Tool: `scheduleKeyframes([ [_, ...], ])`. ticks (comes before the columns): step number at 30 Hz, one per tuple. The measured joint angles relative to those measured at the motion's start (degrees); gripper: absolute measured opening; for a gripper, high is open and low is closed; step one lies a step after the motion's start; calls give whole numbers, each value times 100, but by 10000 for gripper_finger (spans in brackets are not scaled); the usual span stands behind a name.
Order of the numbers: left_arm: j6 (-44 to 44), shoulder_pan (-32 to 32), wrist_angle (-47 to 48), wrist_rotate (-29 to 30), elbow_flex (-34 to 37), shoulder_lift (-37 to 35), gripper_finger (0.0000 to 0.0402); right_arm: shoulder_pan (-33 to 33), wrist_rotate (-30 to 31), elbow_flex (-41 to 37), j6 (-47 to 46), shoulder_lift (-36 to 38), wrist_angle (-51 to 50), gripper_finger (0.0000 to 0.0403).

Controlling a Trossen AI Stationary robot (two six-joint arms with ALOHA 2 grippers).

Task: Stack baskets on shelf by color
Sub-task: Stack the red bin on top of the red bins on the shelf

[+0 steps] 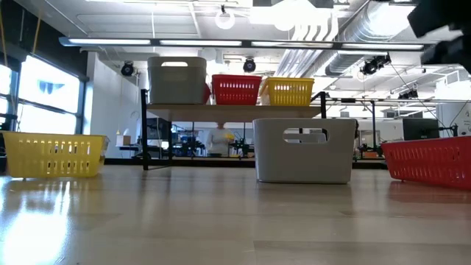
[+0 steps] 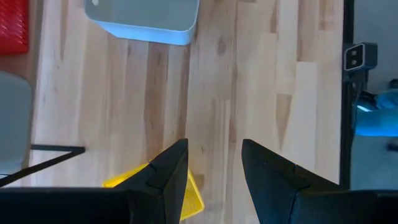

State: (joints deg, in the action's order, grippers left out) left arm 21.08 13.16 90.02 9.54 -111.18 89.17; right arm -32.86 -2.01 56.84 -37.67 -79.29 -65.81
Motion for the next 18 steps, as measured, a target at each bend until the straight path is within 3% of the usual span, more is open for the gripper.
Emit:
scheduleKeyframes([
  [18,-20,1,0,164,0,2,140,-68,-205,-1512,-1299,-17,1293,140],
])
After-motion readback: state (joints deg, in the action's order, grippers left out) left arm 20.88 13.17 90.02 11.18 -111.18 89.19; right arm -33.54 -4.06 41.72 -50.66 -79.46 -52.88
